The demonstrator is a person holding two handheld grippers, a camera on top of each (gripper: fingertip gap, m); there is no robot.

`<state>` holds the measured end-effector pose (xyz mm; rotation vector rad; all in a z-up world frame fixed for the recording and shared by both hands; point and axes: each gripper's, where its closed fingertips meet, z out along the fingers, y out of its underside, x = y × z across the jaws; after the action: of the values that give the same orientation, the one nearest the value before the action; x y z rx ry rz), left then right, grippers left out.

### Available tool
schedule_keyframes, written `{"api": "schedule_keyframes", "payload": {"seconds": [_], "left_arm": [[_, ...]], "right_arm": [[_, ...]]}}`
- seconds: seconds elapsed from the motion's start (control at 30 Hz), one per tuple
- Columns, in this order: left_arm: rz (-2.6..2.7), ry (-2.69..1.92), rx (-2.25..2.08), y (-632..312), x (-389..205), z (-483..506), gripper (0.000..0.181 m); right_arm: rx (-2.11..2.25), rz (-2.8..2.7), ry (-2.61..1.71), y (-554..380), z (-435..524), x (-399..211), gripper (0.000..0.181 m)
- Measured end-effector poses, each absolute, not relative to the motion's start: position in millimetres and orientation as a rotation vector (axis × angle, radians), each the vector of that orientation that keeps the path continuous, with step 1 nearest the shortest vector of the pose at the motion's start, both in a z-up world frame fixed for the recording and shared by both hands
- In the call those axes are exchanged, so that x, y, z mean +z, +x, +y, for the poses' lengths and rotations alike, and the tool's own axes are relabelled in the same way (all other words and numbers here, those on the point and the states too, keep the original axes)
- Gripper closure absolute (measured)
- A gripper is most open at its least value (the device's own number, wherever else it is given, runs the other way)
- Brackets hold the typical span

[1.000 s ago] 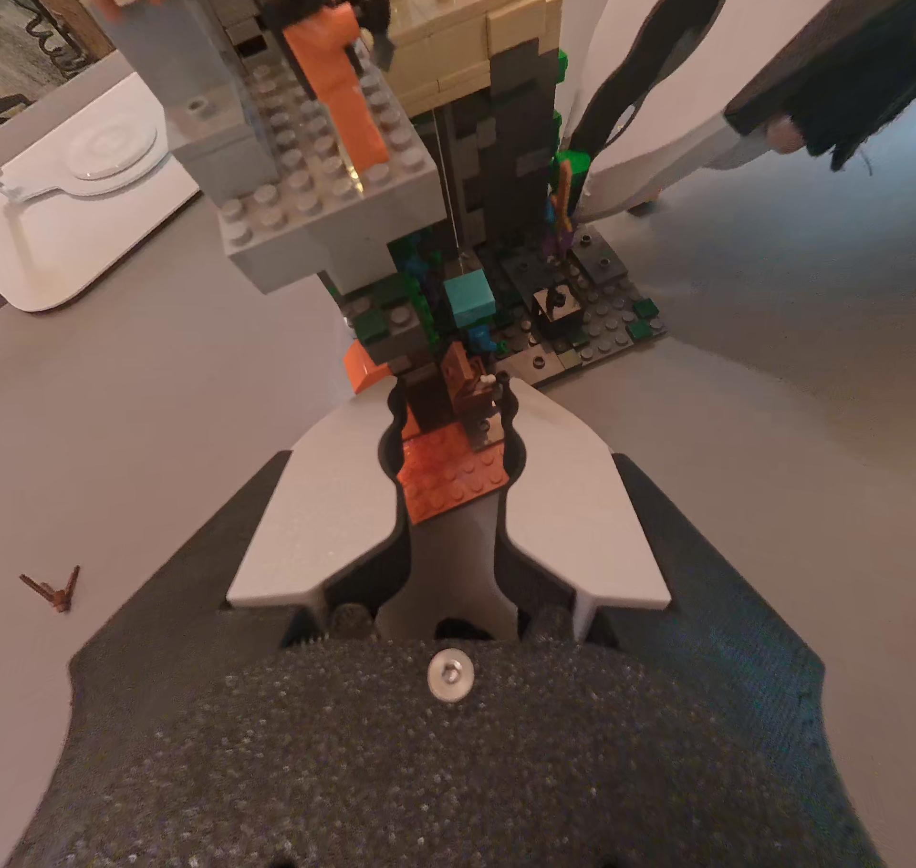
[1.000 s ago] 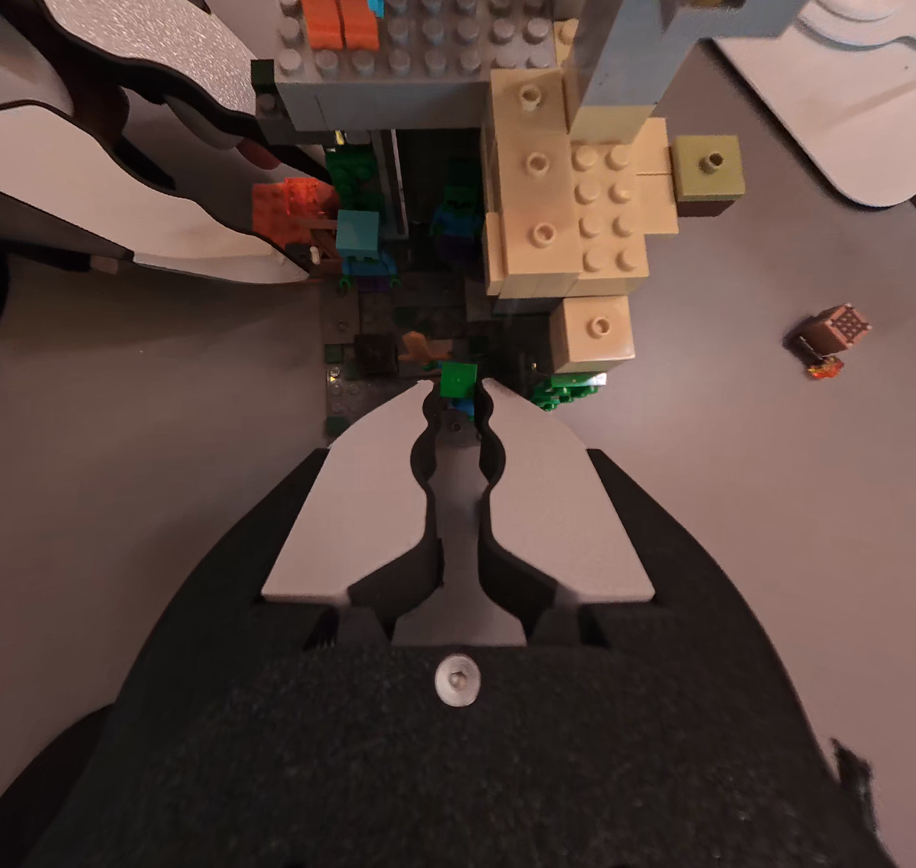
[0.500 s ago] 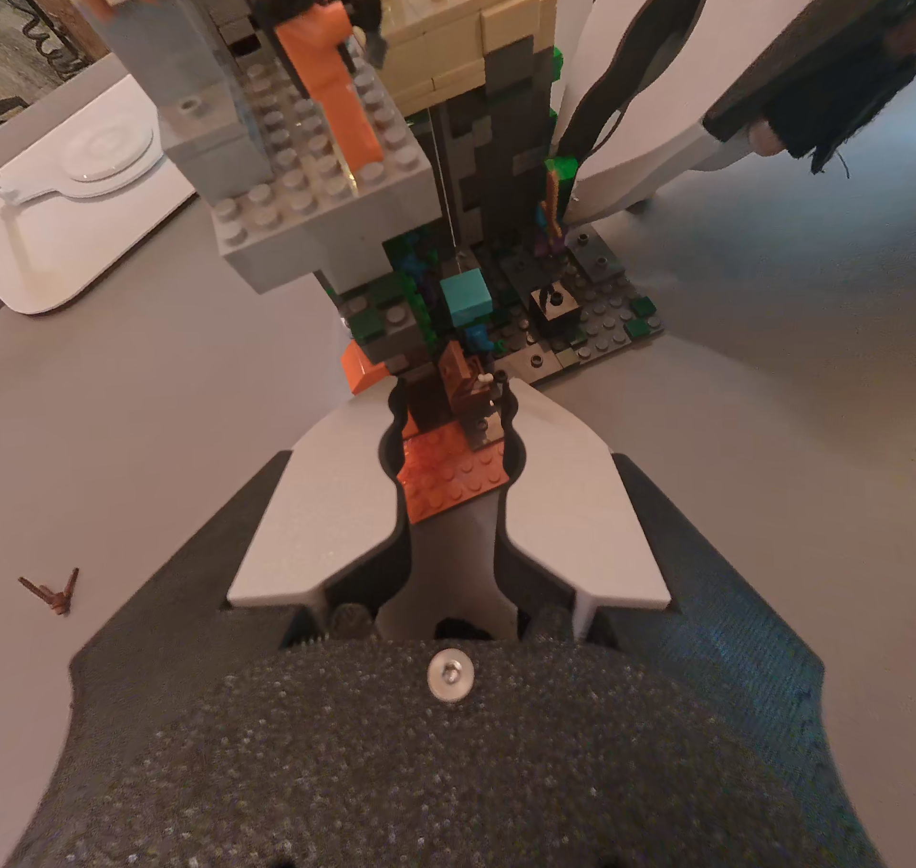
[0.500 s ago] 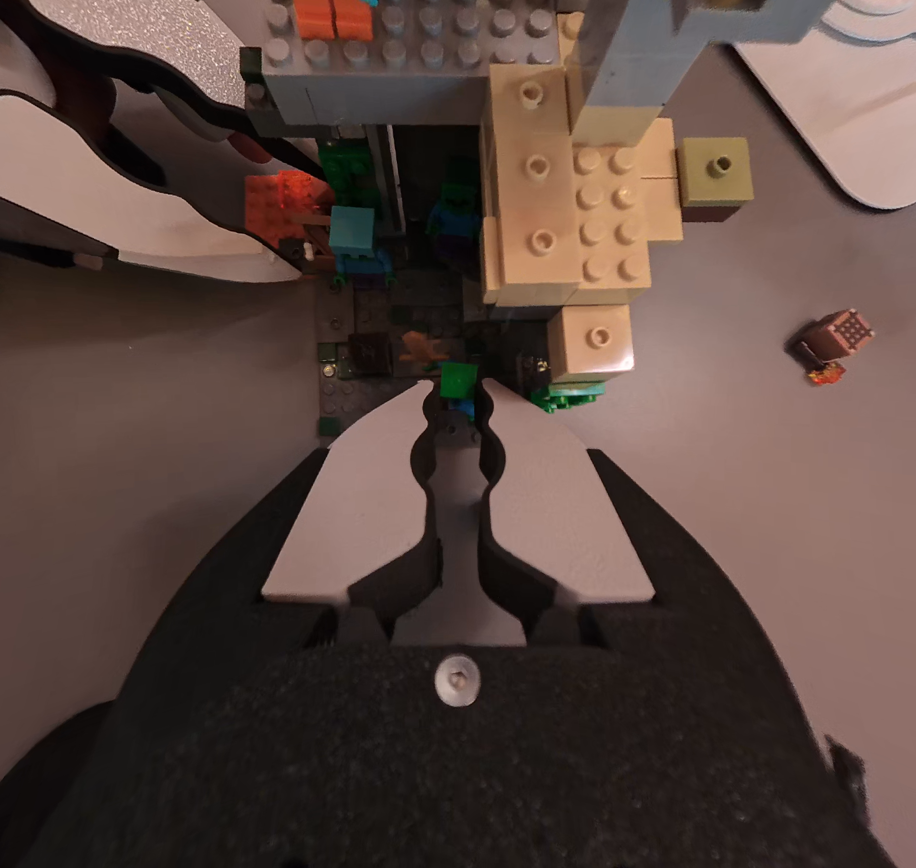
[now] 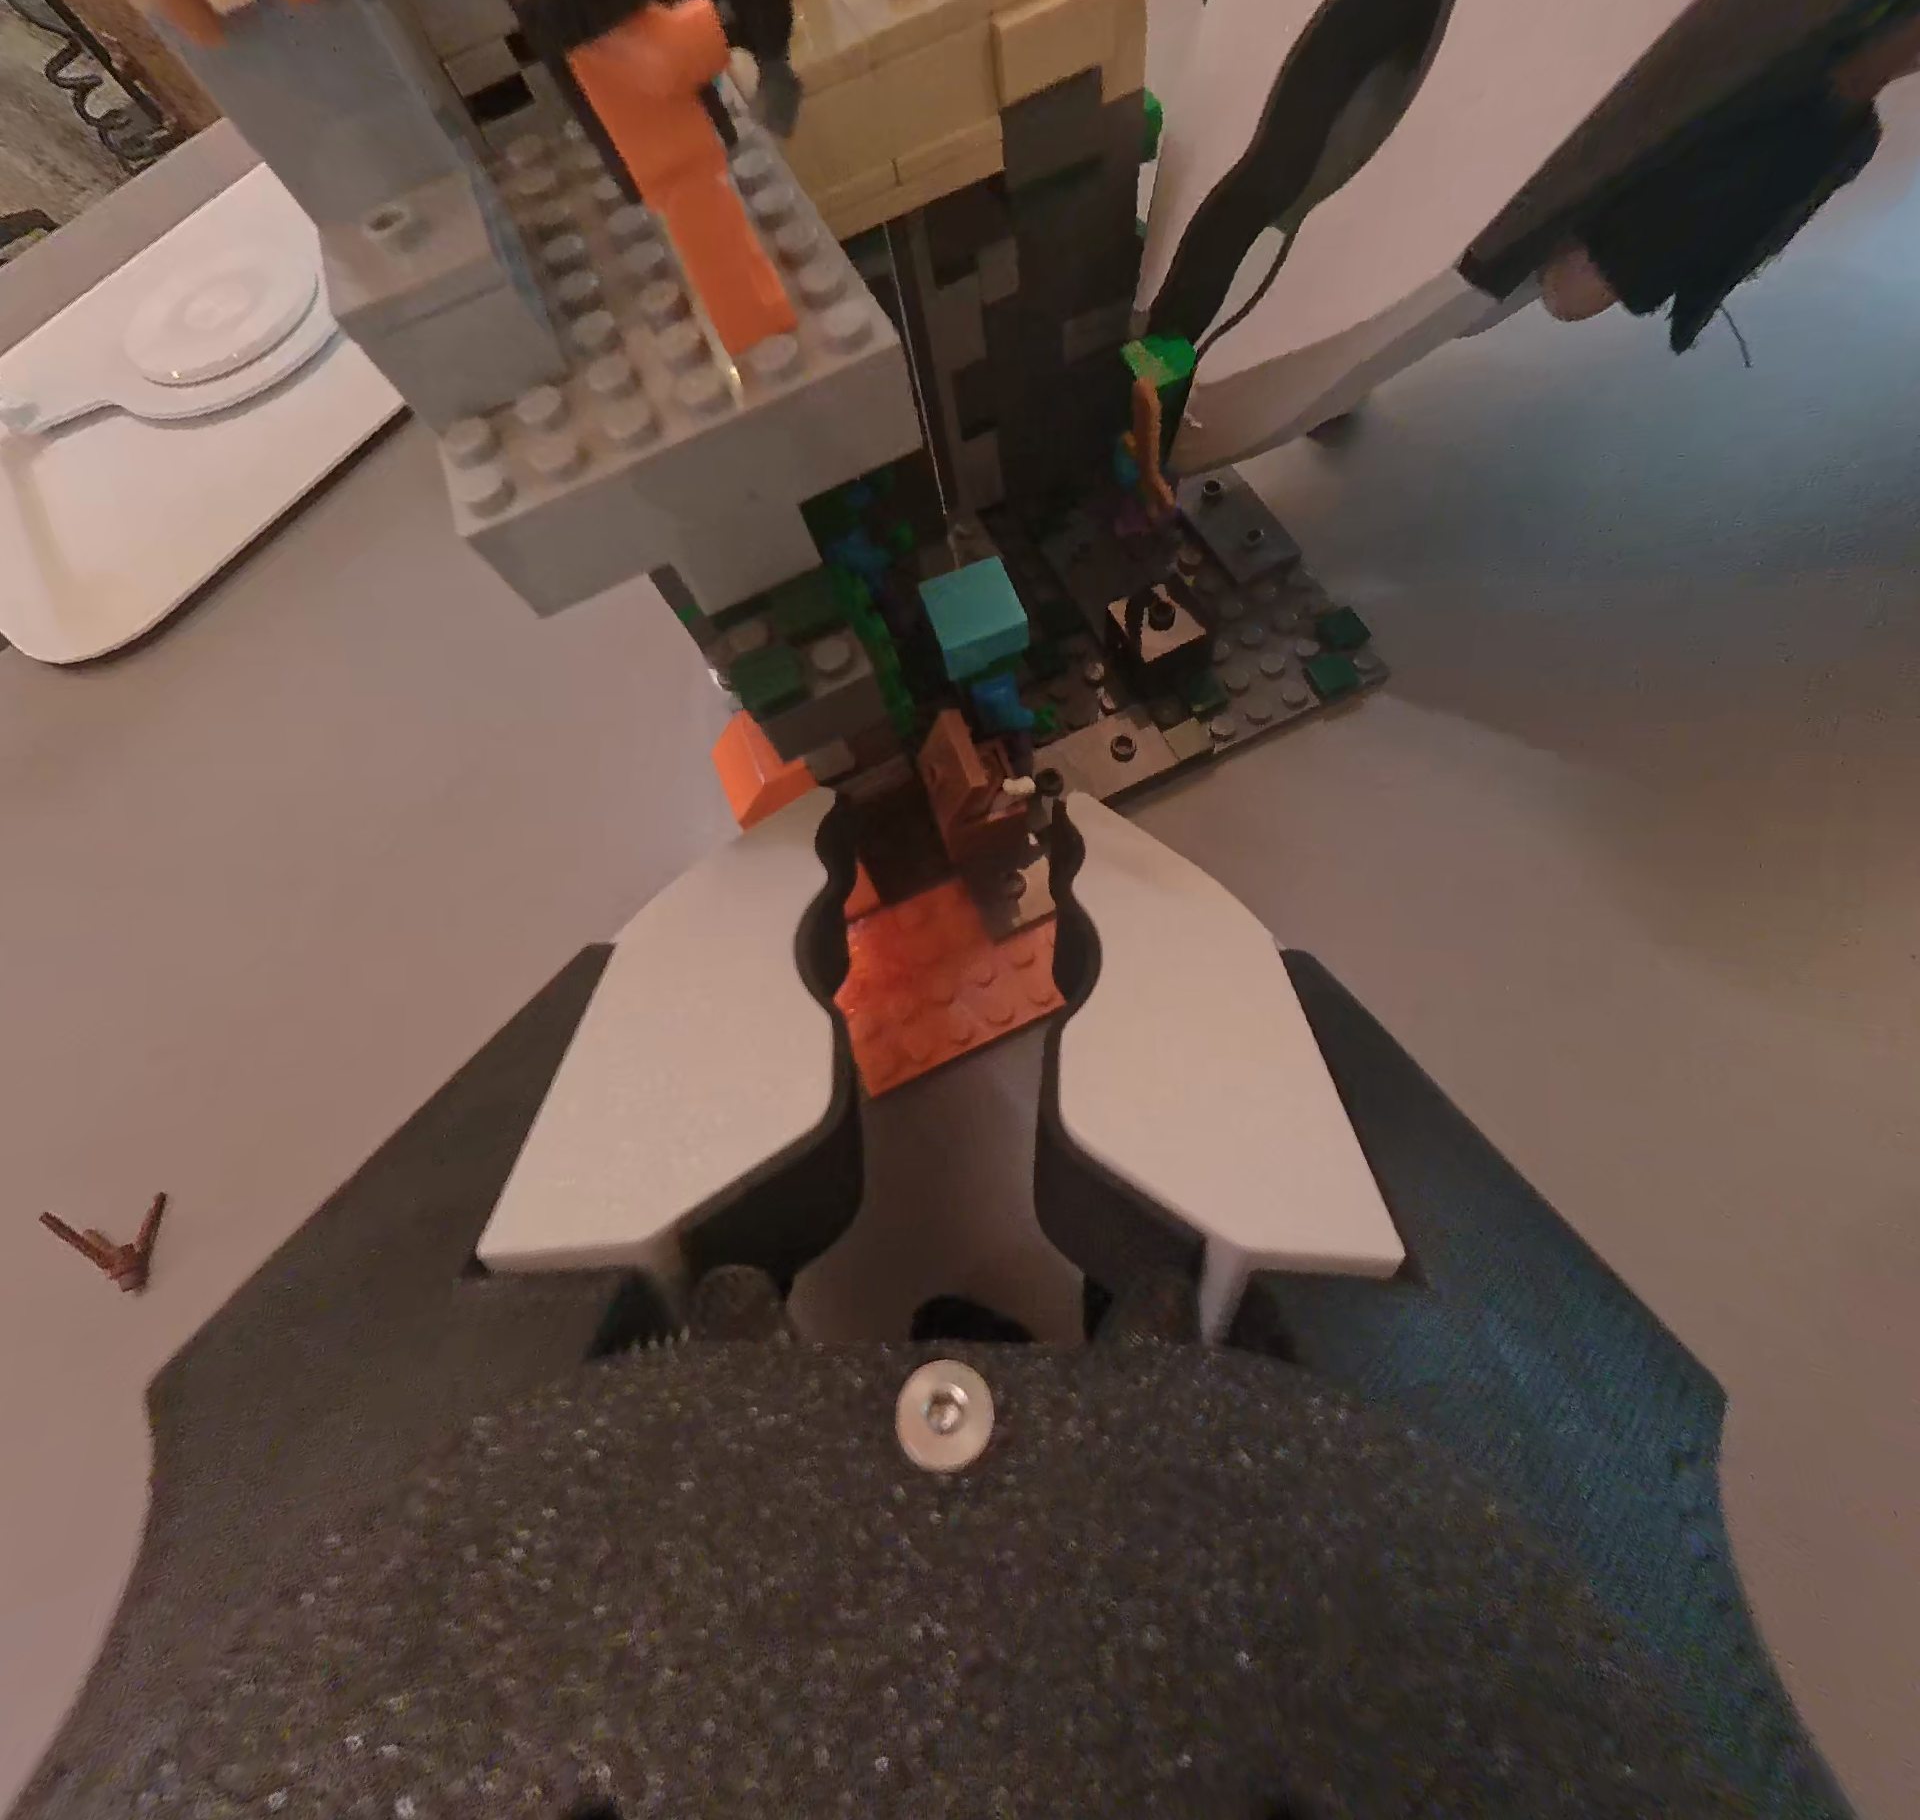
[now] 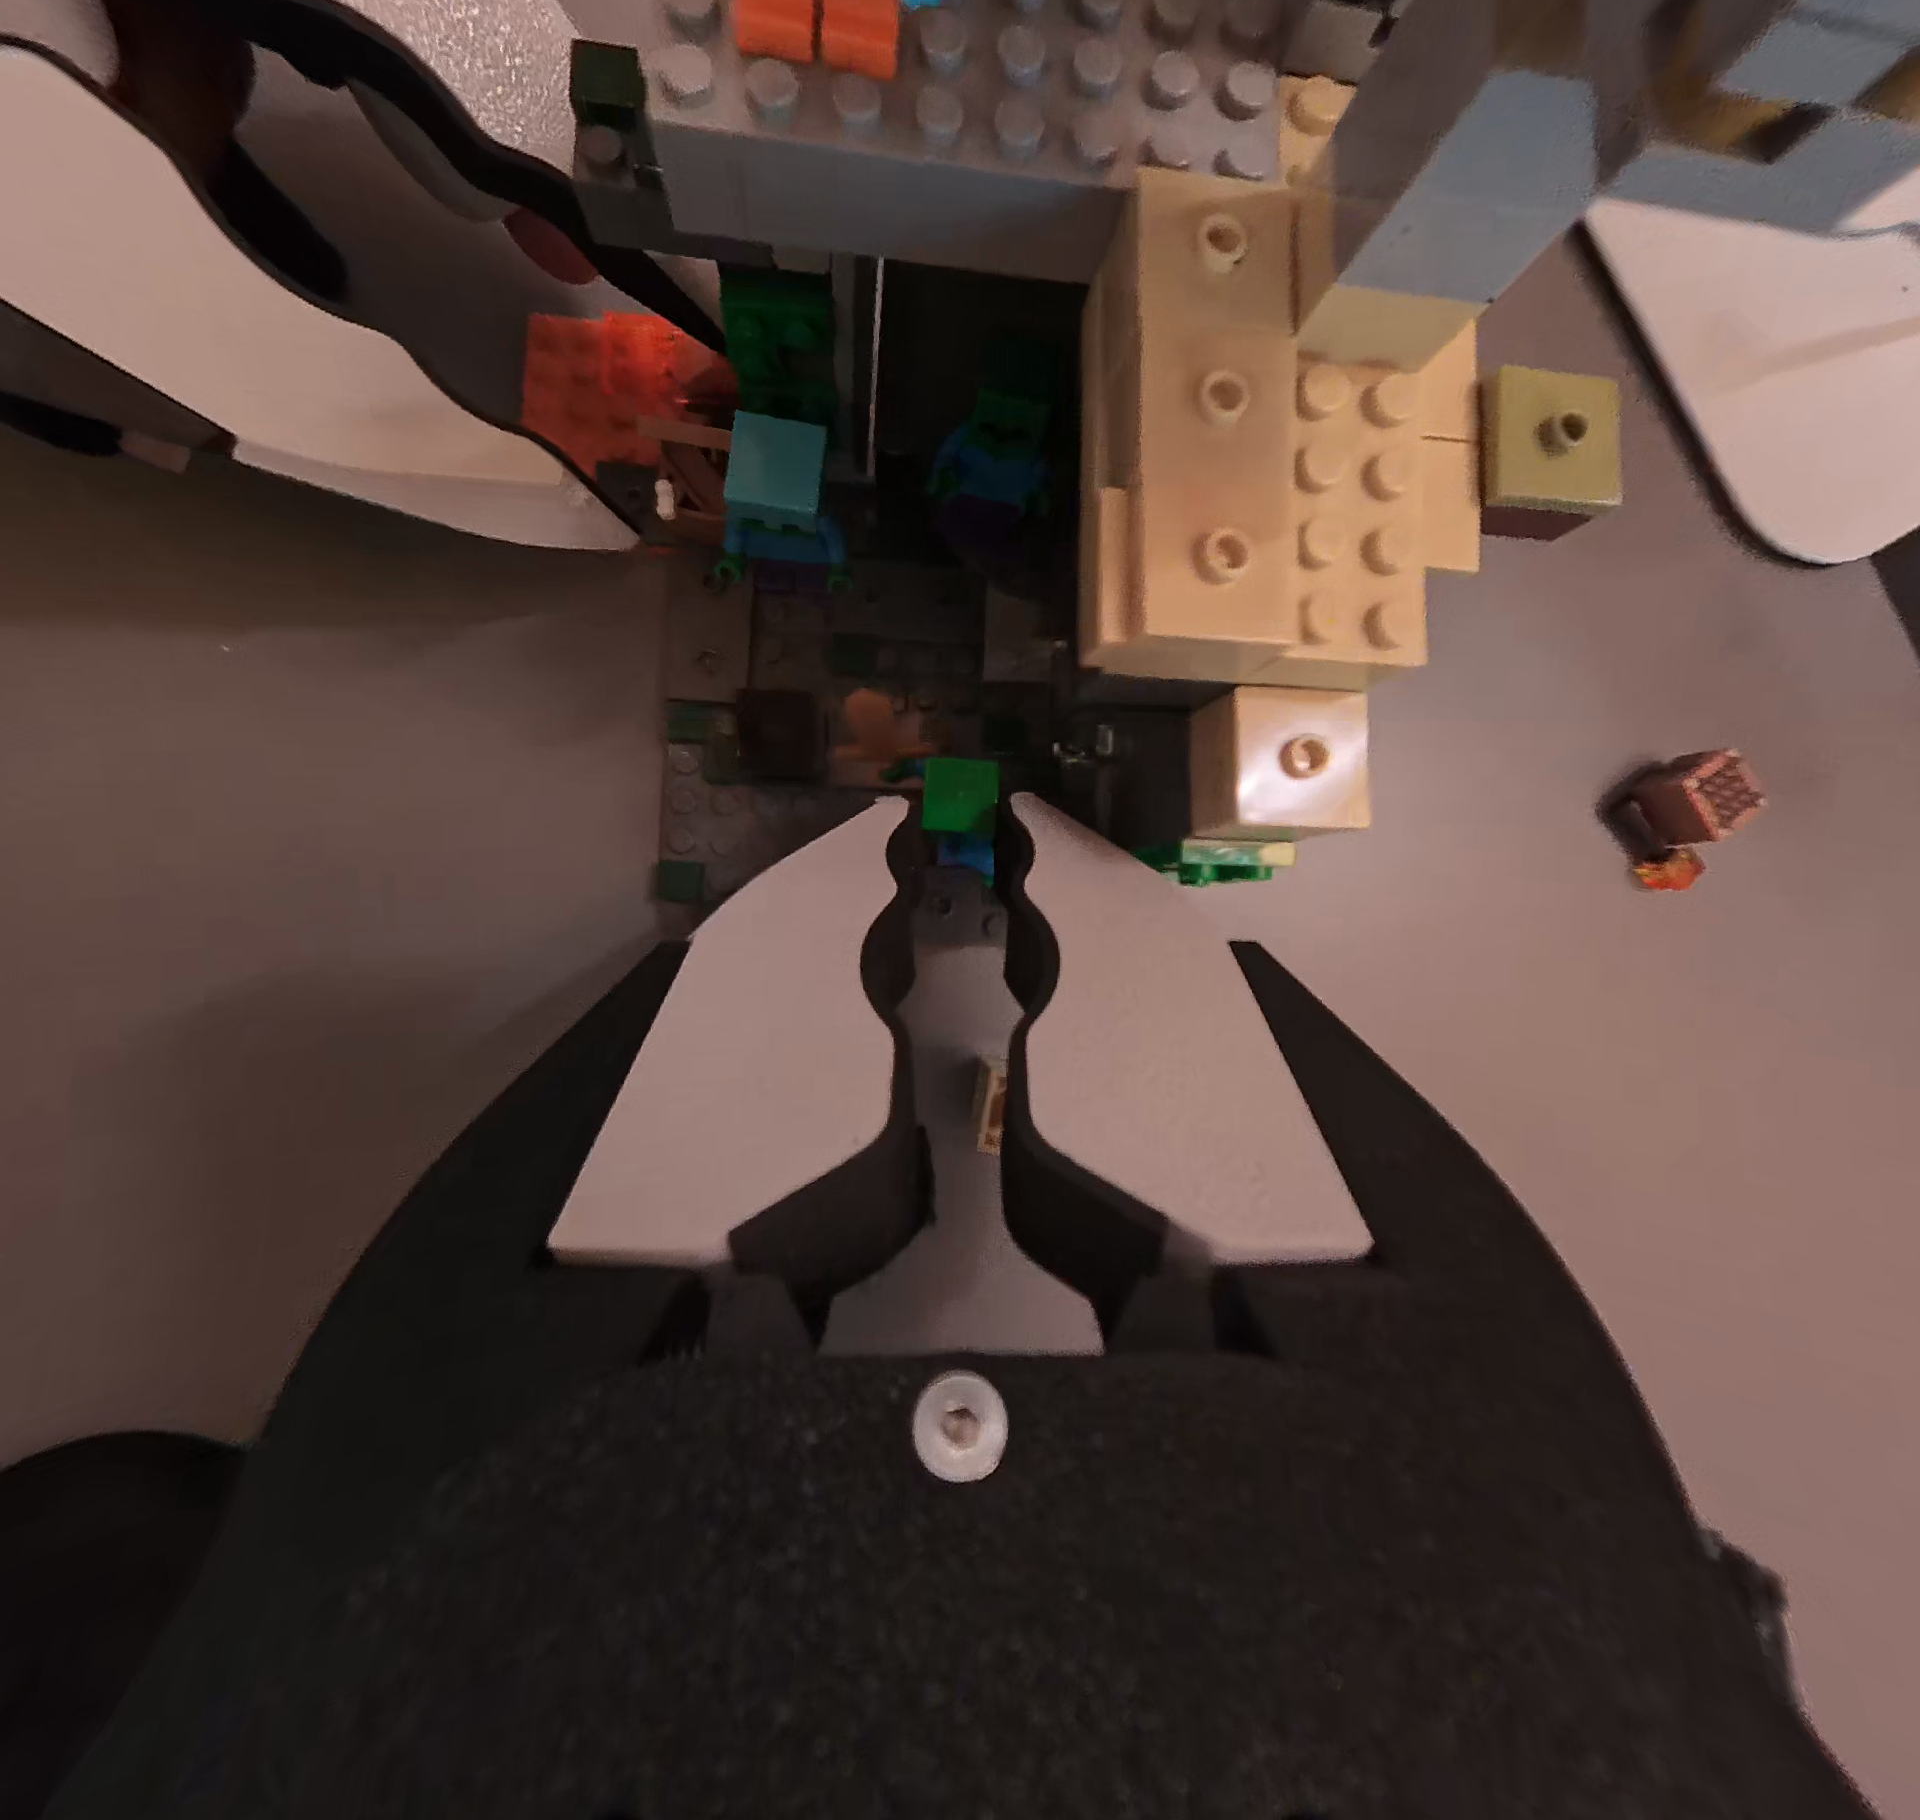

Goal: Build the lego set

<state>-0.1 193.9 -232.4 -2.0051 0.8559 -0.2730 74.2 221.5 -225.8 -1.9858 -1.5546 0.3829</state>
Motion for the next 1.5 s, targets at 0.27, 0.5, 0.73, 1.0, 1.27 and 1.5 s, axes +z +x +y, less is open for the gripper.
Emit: {"api": "schedule_keyframes", "payload": {"seconds": [0.27,0.5,0.73,1.0,1.27,1.5], "left_arm": [[0.859,-2.005,-0.273,-0.1,-232.7,193.8,0.146],[0.866,-2.007,-0.268,0.3,-233.6,193.3,0.146],[0.878,-2.006,-0.26,1.0,-234.5,192.4,0.147],[0.873,-2.011,-0.268,1.4,-234.7,192.0,0.147],[0.869,-2.013,-0.275,2.2,-234.7,191.6,0.147],[0.873,-2.016,-0.276,3.4,-235.3,190.9,0.147]], "right_arm": [[0.417,-1.54,-1.957,76.1,223.5,-225.9,0.169],[0.385,-1.569,-1.881,78.1,227.3,-227.1,0.169],[0.384,-1.591,-1.955,75.5,231.6,-227.7,0.169],[0.432,-1.569,-2.054,74.4,235.4,-228.8,0.168],[0.498,-1.504,-2.104,75.8,237.3,-230.0,0.168],[0.489,-1.544,-2.096,74.9,237.1,-230.6,0.168]]}}
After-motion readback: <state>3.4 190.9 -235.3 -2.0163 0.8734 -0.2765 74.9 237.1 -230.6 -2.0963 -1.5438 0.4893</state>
